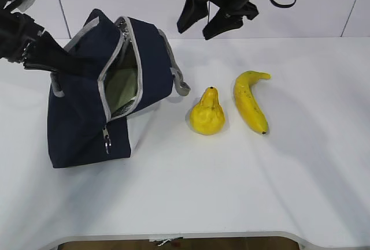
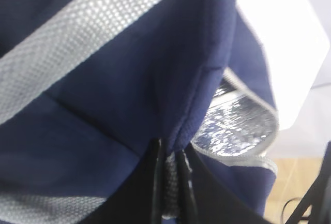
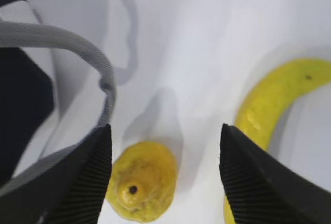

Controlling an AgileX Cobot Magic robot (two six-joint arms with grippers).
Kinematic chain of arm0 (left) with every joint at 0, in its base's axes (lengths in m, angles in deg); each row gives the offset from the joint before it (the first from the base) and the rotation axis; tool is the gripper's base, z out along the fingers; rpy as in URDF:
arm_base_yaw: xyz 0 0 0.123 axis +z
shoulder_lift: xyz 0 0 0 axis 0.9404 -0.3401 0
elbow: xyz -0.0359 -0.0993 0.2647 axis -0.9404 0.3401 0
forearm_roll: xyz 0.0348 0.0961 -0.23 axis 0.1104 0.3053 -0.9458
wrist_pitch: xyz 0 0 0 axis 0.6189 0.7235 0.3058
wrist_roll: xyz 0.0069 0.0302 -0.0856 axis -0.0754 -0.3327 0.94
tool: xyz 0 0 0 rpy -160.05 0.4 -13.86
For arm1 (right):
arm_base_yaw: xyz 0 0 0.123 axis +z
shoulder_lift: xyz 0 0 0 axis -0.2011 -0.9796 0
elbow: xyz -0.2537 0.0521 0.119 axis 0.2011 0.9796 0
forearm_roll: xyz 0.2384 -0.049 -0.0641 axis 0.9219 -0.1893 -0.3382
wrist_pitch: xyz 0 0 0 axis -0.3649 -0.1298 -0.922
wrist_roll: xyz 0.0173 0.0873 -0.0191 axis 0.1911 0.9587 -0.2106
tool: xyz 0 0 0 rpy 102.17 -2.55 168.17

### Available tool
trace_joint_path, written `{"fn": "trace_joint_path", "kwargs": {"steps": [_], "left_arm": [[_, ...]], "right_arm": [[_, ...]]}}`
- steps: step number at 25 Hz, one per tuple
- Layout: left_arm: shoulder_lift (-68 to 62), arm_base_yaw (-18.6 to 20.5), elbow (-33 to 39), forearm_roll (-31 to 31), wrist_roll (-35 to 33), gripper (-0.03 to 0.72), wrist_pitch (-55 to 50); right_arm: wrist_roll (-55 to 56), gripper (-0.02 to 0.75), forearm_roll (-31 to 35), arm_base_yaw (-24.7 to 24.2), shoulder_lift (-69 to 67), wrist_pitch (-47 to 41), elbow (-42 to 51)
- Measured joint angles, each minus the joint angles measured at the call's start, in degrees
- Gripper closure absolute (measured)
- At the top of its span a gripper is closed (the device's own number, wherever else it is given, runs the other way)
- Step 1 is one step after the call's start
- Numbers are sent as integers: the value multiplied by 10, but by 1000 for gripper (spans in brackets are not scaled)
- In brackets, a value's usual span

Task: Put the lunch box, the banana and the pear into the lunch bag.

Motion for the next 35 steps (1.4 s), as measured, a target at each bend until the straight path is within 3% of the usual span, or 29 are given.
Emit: {"fn": "trace_joint_path", "kwargs": {"steps": [5, 15, 35], "left_arm": [[0, 2, 0, 18, 0, 673, -2], [0, 2, 0, 21, 7, 673, -2], [0, 2, 0, 21, 10, 673, -2]], "right_arm": [[45, 218, -140, 0, 4, -6, 1], [131, 218, -252, 0, -7, -9, 58], [168, 237, -288, 0, -99, -7, 60]]}}
